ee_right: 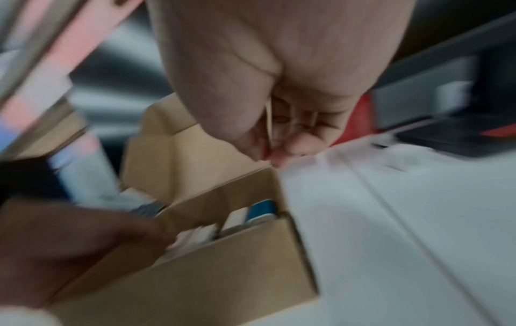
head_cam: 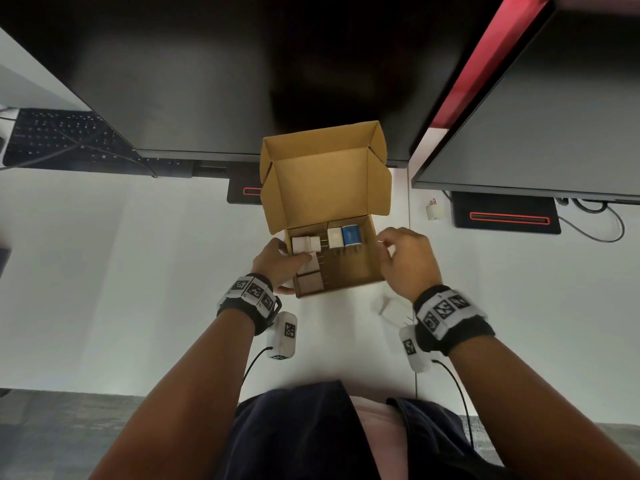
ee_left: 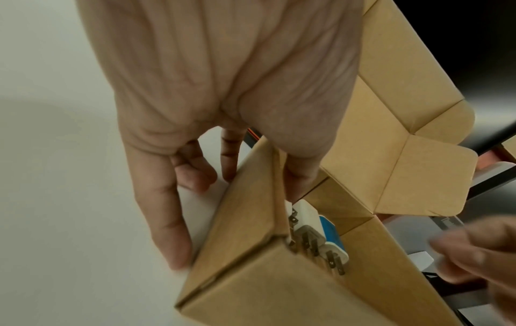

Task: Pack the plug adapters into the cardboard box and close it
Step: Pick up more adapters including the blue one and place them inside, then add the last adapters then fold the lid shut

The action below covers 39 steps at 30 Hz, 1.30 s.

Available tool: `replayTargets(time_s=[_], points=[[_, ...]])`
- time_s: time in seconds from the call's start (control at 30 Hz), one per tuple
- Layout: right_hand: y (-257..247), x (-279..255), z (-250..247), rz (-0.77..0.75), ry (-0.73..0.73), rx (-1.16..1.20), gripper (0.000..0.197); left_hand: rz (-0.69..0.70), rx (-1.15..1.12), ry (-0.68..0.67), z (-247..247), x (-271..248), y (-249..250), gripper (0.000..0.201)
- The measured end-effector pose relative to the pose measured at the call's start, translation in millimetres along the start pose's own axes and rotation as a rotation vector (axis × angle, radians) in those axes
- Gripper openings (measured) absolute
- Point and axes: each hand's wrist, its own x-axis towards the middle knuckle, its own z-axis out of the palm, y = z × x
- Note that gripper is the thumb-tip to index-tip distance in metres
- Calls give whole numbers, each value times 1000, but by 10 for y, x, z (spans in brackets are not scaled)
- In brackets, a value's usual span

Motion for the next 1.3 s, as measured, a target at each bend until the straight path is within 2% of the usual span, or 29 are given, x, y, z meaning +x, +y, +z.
replayTargets(time_s=[0.07,0.17,0.3,0.37,0.43,0.53,0.6,0.73,0.8,0.87,0.97,1.1,1.2,1.3], points=[[243,-119,-86,40,39,99,11,4,1,3,7,0,-5,45],[600,-329,-110,125,-45,116,9,10,20,7,20,-7,-4,45],[787,-605,5,170,-278,161,44,16,30,4,27,-21,-9,46],[777,-699,134,144,-365,95,60,16,30,4,30,-19,-8,47],[752,-746,261,121,-403,15,55,15,31,6,28,-24,-5,47],[686,-719,290,118,-317,65,41,8,22,1,10,-31,-8,47],[613,-663,193,71,-254,149,42,6,20,-6,6,-32,-15,48],[353,-525,-70,-112,-350,236,45,6,20,-22,7,-37,-12,51],[204,-438,-159,-177,-334,248,46,4,20,-24,8,-47,-3,52],[50,-334,-177,-220,-283,214,46,1,22,-19,5,-59,2,52],[-124,-156,-100,-206,-250,90,48,1,29,-6,12,-76,13,50],[-276,46,51,-247,-364,-115,50,0,34,1,19,-109,38,52],[-323,123,145,-211,-461,-140,60,0,31,0,19,-128,49,54],[-317,142,208,-198,-548,-158,60,5,24,-8,7,-149,50,55]])
